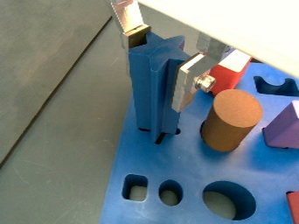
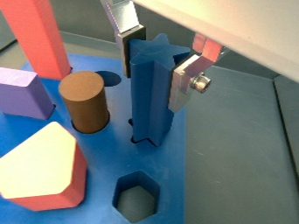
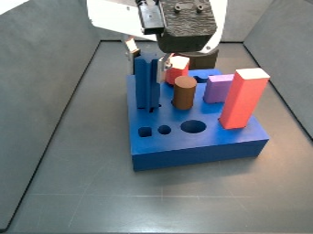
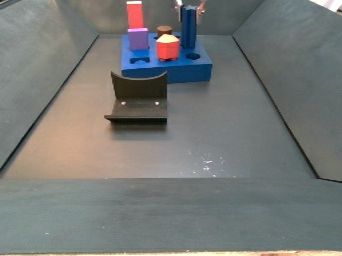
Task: Pick up the star object. Move up. Place the star object on the fixture. Regrasp the star object. Move to above the board. Insert the star object.
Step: Insert the star object.
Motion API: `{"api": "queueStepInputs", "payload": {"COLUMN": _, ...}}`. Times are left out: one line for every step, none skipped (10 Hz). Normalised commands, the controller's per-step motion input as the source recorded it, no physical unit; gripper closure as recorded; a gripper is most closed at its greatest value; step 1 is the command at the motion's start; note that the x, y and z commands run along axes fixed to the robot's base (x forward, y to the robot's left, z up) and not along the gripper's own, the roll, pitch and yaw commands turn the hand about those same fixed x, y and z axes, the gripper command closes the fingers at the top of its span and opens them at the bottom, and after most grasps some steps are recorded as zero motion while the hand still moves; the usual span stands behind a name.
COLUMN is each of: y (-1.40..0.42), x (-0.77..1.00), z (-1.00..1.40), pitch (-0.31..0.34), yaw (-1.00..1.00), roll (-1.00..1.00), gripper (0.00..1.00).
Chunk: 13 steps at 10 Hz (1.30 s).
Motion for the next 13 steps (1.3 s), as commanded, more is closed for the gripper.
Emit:
{"api": "queueStepInputs", "payload": {"y": 0.00, "x": 0.15, "z": -0.35, "pitch": 0.027, "yaw": -0.13, "roll": 0.08, "gripper": 1.00}}
{"api": "queueStepInputs", "payload": {"y": 0.00, "x": 0.10, "z": -0.32, "pitch": 0.017, "yaw": 0.00, "roll": 0.08, "gripper": 1.00}}
{"api": "queueStepInputs", "payload": {"y": 0.00, "x": 0.00, "z": -0.36, "pitch": 0.000, "yaw": 0.00, "roll": 0.10, "gripper": 1.00}}
{"api": "queueStepInputs", "payload": {"y": 0.00, "x": 0.00, "z": -0.55, "pitch": 0.000, "yaw": 0.00, "roll": 0.10, "gripper": 1.00}}
{"api": "queueStepInputs", "payload": {"y": 0.00, "x": 0.00, "z": -0.62, "pitch": 0.000, "yaw": 0.00, "roll": 0.09, "gripper": 1.00}}
{"api": "queueStepInputs", "payload": {"y": 0.00, "x": 0.00, "z": -0.63, "pitch": 0.000, "yaw": 0.00, "roll": 0.06, "gripper": 1.00}}
{"api": "queueStepInputs", "payload": {"y": 0.00, "x": 0.00, "z": -0.63, "pitch": 0.000, "yaw": 0.00, "roll": 0.04, "gripper": 1.00}}
{"api": "queueStepInputs", "payload": {"y": 0.00, "x": 0.00, "z": -0.62, "pitch": 0.000, "yaw": 0.00, "roll": 0.02, "gripper": 1.00}}
{"api": "queueStepInputs", "payload": {"y": 0.00, "x": 0.00, "z": -0.64, "pitch": 0.000, "yaw": 0.00, "roll": 0.03, "gripper": 1.00}}
{"api": "queueStepInputs", "payload": {"y": 0.00, "x": 0.00, "z": -0.65, "pitch": 0.000, "yaw": 0.00, "roll": 0.01, "gripper": 1.00}}
{"api": "queueStepInputs", "payload": {"y": 0.00, "x": 0.00, "z": -0.61, "pitch": 0.000, "yaw": 0.00, "roll": 0.01, "gripper": 1.00}}
{"api": "queueStepInputs", "payload": {"y": 0.03, "x": 0.00, "z": -0.14, "pitch": -0.007, "yaw": 0.00, "roll": -0.10, "gripper": 1.00}}
{"api": "queueStepInputs", "payload": {"y": 0.00, "x": 0.00, "z": 0.00, "pitch": 0.000, "yaw": 0.00, "roll": 0.00, "gripper": 1.00}}
